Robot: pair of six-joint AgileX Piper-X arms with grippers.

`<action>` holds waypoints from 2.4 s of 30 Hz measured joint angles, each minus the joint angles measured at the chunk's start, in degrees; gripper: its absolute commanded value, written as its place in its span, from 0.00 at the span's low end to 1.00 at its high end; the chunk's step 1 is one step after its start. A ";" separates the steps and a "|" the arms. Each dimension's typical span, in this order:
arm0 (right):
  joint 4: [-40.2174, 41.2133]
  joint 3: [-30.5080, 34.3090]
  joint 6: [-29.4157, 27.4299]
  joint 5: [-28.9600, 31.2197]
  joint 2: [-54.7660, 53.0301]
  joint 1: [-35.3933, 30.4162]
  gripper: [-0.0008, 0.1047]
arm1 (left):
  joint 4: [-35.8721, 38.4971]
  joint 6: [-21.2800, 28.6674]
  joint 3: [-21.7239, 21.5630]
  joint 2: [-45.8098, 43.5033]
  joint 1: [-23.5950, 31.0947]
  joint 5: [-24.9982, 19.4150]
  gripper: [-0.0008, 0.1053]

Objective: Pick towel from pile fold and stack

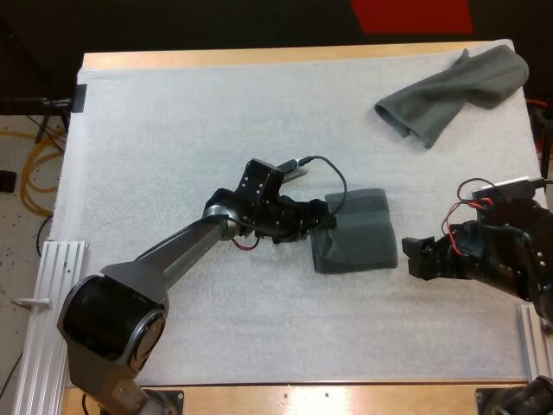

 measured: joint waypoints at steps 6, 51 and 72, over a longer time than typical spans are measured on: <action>0.00 0.00 -1.15 0.00 0.00 0.00 0.69 | -0.11 -2.51 -0.37 0.22 -3.21 -2.23 0.68; 0.00 0.00 -1.15 0.00 0.00 0.00 0.69 | 40.84 47.80 -4.16 -10.53 24.61 -31.37 0.01; 0.00 0.00 -1.15 0.00 0.00 0.00 0.69 | 40.13 53.55 -4.16 -10.53 40.15 -40.07 0.23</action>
